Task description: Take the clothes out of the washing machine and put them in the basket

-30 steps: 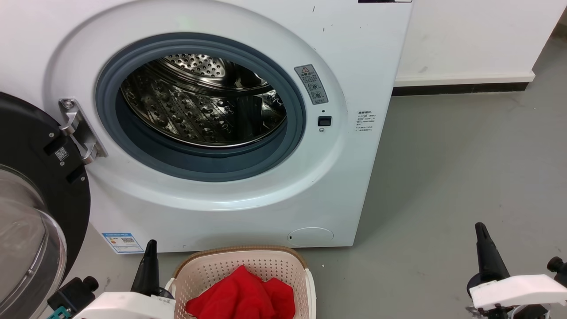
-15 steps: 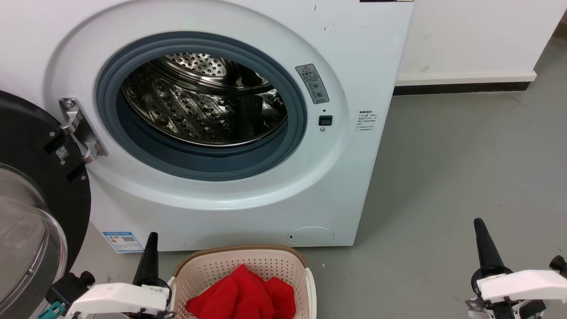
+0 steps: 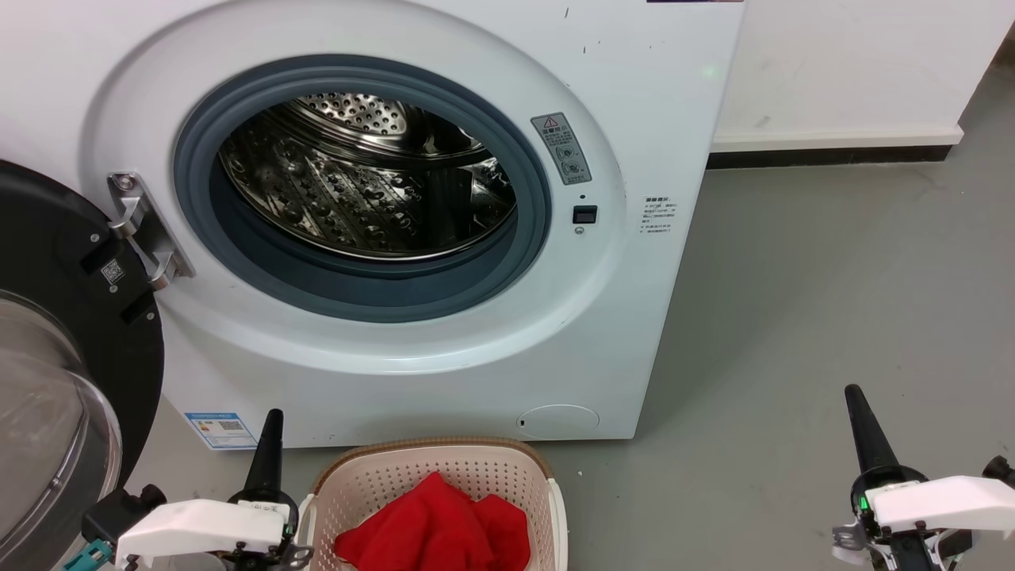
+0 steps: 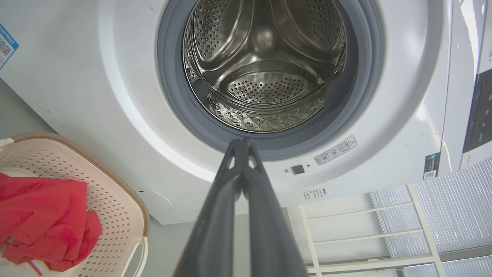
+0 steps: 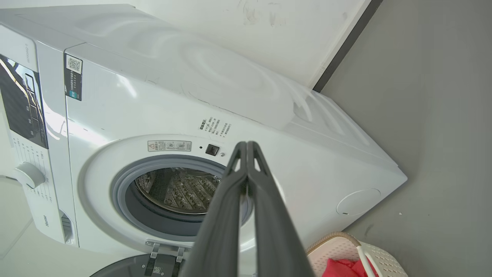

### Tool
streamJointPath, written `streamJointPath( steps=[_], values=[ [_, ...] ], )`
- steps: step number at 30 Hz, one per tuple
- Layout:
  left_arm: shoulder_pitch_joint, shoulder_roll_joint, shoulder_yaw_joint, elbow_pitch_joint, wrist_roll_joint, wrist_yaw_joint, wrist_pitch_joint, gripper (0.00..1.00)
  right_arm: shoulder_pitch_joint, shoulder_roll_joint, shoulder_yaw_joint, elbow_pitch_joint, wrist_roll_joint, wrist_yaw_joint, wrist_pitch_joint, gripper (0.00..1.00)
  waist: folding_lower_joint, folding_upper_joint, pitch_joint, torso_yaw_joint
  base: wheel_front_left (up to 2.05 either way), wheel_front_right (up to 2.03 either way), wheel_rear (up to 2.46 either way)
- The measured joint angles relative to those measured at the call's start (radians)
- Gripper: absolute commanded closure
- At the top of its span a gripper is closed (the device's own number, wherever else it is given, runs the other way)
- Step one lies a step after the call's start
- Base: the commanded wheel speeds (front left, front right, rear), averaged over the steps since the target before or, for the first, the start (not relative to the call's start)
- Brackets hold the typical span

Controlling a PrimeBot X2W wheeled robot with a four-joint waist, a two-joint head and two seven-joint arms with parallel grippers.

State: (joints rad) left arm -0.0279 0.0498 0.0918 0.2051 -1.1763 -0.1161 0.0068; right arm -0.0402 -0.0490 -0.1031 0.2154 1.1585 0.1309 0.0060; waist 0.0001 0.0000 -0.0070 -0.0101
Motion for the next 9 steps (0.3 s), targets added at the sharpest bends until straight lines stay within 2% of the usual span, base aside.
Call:
streamJointPath(
  steps=[9],
  values=[
    [-0.019,0.0,0.005,0.008,-0.086,-0.004,0.021,1.0,-0.015,0.0,-0.002,0.007,0.091,0.0,0.021,1.0,0.0,0.0,0.002,0.002,0.0,0.0,0.0]
  ],
)
